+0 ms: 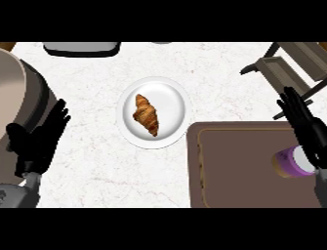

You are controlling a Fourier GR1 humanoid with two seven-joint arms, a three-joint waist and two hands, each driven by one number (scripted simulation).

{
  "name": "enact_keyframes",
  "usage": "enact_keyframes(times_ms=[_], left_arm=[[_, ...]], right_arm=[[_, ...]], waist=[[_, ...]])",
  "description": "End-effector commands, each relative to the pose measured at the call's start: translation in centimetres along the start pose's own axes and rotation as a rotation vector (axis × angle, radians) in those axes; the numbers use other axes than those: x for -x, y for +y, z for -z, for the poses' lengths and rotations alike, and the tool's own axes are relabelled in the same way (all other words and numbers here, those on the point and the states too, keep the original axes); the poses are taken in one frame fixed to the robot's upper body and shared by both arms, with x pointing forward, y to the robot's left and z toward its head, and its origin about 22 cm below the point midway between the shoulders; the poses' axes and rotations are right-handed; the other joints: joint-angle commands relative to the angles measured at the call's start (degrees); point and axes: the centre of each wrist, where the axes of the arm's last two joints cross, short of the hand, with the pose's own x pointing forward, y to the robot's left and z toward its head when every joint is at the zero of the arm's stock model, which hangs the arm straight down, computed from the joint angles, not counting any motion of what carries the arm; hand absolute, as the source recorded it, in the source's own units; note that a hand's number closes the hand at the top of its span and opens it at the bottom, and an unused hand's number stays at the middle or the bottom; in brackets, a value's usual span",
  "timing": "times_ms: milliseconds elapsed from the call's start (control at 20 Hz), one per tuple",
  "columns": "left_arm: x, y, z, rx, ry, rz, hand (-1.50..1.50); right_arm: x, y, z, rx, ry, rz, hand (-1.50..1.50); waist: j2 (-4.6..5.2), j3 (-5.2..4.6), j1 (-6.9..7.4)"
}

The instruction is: Pick the can from the tray and place it in the tiered basket

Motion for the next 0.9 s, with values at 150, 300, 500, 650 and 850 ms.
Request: enact_keyframes(times_ms=[150,300,500,650,850], left_arm=[[-3.3,-2.1,0.7,-0.039,-0.228,0.044,0.00],[-2.8,-2.0,0.4,-0.039,-0.209,0.022,0.00],[-3.7,-5.3,0.0,0.011,-0.313,0.043,0.00],[-3.4,-6.9,-0.2,0.004,-0.303,0.037,0.00],[-3.1,-7.6,-1.1,-0.008,-0.311,0.049,0.00]], right_arm=[[-5.1,-6.7,1.8,-0.058,-0.296,0.298,1.50],[-1.1,-4.2,1.2,0.336,-0.421,0.681,1.50],[1.2,-7.2,-0.7,-0.137,-0.168,0.717,-1.50],[-0.1,-12.1,-2.5,-0.282,-0.259,0.705,-1.50],[-3.2,-19.6,-6.8,-0.365,-0.292,0.554,-1.50]], waist=[[-0.53,0.51,-2.04],[-2.36,3.48,-6.45],[-0.08,0.80,-1.03],[-0.16,0.62,-1.76],[-0.33,0.50,-1.73]])
